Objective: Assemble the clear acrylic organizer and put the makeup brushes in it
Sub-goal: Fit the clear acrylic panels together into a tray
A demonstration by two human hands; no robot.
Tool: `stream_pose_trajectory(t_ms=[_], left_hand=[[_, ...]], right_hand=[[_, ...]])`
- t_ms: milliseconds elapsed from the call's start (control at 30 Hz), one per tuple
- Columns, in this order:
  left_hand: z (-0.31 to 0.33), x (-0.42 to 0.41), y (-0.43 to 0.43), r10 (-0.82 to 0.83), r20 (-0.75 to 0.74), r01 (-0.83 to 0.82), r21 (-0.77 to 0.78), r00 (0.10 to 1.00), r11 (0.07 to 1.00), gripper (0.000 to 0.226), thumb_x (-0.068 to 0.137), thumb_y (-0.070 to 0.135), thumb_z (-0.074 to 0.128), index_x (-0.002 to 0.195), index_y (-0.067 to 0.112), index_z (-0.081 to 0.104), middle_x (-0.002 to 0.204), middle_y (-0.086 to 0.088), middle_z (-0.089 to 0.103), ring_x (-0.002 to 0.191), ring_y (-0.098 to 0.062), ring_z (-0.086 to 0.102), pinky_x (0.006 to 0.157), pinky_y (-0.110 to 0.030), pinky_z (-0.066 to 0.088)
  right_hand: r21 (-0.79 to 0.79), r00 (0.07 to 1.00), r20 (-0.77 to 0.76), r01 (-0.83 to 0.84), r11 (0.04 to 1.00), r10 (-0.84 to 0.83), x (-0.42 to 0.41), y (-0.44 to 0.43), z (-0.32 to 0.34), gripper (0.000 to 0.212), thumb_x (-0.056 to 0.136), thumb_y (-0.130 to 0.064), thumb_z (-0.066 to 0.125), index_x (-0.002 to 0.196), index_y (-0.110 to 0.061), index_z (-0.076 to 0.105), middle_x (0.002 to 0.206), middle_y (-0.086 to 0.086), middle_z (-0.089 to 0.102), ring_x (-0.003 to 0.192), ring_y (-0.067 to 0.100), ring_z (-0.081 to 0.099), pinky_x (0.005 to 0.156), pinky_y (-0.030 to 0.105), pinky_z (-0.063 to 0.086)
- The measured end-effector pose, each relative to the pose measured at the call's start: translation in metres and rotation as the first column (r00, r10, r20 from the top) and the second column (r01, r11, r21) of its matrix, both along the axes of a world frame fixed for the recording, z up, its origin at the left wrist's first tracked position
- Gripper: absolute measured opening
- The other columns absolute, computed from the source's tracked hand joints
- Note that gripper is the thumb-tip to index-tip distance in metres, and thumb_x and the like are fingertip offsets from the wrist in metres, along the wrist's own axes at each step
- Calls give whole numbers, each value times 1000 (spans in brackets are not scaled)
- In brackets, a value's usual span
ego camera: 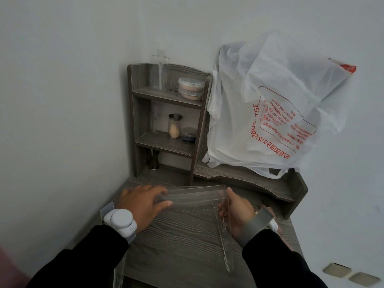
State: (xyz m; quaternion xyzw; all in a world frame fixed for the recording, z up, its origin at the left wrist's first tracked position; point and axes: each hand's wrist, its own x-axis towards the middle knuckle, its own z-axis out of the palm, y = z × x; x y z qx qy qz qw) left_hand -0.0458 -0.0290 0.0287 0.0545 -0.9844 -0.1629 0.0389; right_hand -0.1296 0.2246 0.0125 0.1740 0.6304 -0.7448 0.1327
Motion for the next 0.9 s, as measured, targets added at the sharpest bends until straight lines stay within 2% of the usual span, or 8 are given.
stream_pose_trajectory(t_ms=[133,233,333,433,533,700,900], left_hand=[[-1,0,-2,1,8,-1,-11,1000,1000,54,81,79,36,124,49,49,115,17,60,115,-12,53,100,-41,32],[-2,-1,-3,9,18,-9,-20,1000,1000,74,67,87,22,126,52,48,120,19,59,119,-11,51,102,-42,30],[-1,-1,-3,14,20,-13,-15,1000,1000,80,62,86,17,126,52,48,120,19,59,120,-11,50,103,-41,29],[1,0,-3,4,34,-3,-20,999,1000,67,71,85,29,126,52,49,116,17,60,119,-12,51,103,-42,30],[2,1,-4,1,43,0,-13,999,1000,54,82,77,41,128,50,48,121,17,59,122,-13,49,105,-43,29],[1,2,-5,1,36,-1,-17,999,1000,50,83,76,42,126,51,48,116,16,59,119,-12,50,103,-43,30],[0,4,-2,18,27,-16,-74,999,997,51,84,76,40,128,51,48,121,17,59,122,-12,50,103,-43,28]], right_hand=[[-94,1000,8,-27,995,27,0,-1,-3,32,102,-34,52,92,-4,60,58,10,53,45,20,44,43,25,35],[-23,1000,-8,-23,999,23,-3,-1,-3,32,101,-34,52,94,-4,61,61,12,53,44,19,43,45,25,32],[49,999,-10,-45,998,46,-6,2,-4,32,98,-34,56,88,-4,61,61,12,52,44,19,42,46,27,28],[95,998,10,-68,993,68,-7,4,-3,32,94,-34,60,78,-7,60,59,10,52,44,19,40,46,26,27],[80,997,-5,-72,994,73,-7,4,-2,33,95,-36,59,83,-5,61,61,12,53,45,19,42,47,28,29],[46,998,2,-69,997,69,-4,3,-2,37,96,-39,60,85,-5,62,62,11,53,47,20,43,48,29,30],[51,996,-33,-75,996,77,-2,3,1,31,93,-37,65,86,-7,62,61,9,51,48,19,44,45,27,31]])
